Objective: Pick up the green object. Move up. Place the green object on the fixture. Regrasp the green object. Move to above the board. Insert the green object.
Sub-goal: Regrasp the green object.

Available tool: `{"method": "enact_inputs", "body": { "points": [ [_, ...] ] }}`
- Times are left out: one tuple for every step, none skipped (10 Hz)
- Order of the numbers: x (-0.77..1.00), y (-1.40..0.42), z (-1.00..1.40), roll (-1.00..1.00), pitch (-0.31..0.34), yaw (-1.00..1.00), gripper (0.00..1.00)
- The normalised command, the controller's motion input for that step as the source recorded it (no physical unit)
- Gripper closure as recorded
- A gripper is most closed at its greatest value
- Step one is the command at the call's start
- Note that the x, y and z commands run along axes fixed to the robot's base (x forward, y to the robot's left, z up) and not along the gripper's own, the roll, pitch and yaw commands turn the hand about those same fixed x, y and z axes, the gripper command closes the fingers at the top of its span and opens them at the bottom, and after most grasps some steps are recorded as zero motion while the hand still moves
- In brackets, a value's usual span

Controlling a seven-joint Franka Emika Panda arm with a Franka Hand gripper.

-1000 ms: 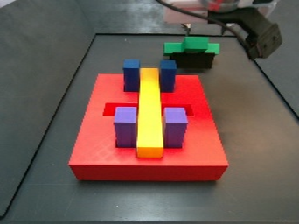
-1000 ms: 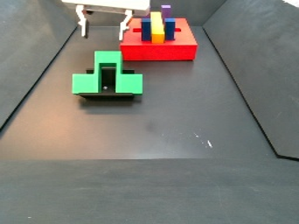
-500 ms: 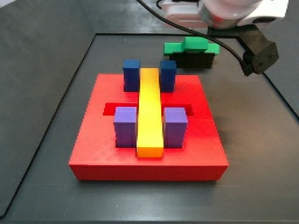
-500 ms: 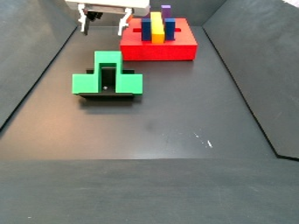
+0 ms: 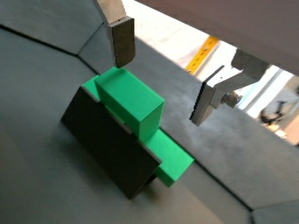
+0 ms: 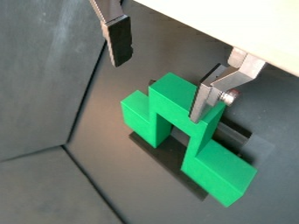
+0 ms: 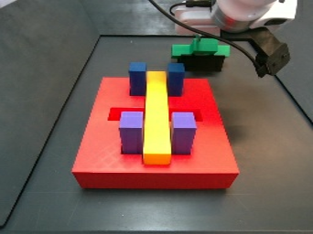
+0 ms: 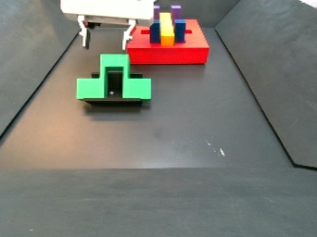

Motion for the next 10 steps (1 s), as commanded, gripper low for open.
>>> {"method": "enact_inputs", "body": {
  "points": [
    [0.0, 0.0, 0.0, -0.39, 0.066, 0.38, 0.0],
    [0.0, 0.0, 0.0, -0.37, 0.071, 0.41, 0.0],
    [-0.03, -0.01, 0.0, -0.32, 0.054, 0.37, 0.0],
    [-0.09, 0.0, -0.11, -0.18, 0.006, 0.19, 0.0],
    [-0.12, 0.04, -0.15, -0.1, 0.0, 0.09, 0.0],
    [-0.15, 0.05, -0.2, -0.03, 0.0, 0.06, 0.0],
    [-0.24, 0.07, -0.27, 0.0, 0.0, 0.0, 0.0],
    [-0.27, 0.08, -0.24, -0.01, 0.0, 0.0, 0.0],
    [-0.03, 0.04, -0.12, -0.07, 0.0, 0.06, 0.0],
    [0.05, 0.1, -0.05, 0.0, 0.04, 0.15, 0.0]
  ]
}}
